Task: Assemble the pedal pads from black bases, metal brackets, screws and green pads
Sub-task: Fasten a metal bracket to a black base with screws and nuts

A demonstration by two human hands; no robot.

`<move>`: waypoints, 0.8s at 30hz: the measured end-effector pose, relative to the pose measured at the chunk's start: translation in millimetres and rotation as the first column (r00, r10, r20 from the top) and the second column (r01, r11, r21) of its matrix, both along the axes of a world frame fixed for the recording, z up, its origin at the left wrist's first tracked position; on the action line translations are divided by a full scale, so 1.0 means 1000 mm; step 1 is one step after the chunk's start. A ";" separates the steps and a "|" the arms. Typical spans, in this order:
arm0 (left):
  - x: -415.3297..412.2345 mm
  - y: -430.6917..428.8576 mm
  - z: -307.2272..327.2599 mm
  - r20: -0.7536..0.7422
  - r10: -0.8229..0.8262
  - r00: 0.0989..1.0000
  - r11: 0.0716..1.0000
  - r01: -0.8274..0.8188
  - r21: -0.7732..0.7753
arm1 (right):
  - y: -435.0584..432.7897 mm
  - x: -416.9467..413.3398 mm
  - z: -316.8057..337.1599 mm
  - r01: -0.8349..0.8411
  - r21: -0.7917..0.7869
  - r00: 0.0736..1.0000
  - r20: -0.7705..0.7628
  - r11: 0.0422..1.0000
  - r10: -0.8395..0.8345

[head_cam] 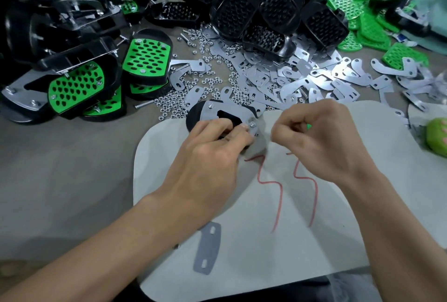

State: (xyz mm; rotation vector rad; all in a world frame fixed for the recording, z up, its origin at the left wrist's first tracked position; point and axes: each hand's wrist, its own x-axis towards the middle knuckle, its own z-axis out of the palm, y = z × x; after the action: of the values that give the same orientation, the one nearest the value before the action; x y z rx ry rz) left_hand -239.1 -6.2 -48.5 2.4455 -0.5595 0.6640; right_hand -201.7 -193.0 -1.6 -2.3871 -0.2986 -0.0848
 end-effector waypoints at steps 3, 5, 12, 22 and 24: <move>0.000 0.000 0.000 0.003 -0.008 1.000 1.000 0.008 -0.003 | -0.007 -0.001 -0.002 0.058 0.057 0.998 -0.003 0.997 -0.058; 0.000 0.001 -0.001 -0.010 -0.010 1.000 1.000 0.010 0.000 | -0.002 -0.004 0.000 -0.035 0.130 0.998 -0.046 0.991 0.041; 0.000 0.003 -0.003 -0.007 -0.034 0.999 0.999 0.034 -0.021 | 0.001 -0.007 -0.007 0.074 0.161 0.997 -0.014 0.984 -0.073; -0.001 0.031 0.017 0.124 0.236 0.964 0.957 -0.208 -0.203 | 0.061 0.032 0.024 -0.151 -0.292 0.975 -0.199 0.945 0.095; 0.000 0.047 0.027 -0.027 0.395 0.918 0.861 -0.381 -0.336 | 0.072 0.032 0.030 -0.229 -0.415 0.964 -0.224 0.881 0.145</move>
State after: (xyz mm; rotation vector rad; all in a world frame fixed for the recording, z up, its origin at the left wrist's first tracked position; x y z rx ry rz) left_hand -238.9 40.6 -21.2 2.2315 0.0478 0.8929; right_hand -169.6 -120.8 28.4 -2.7700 -0.5023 0.3312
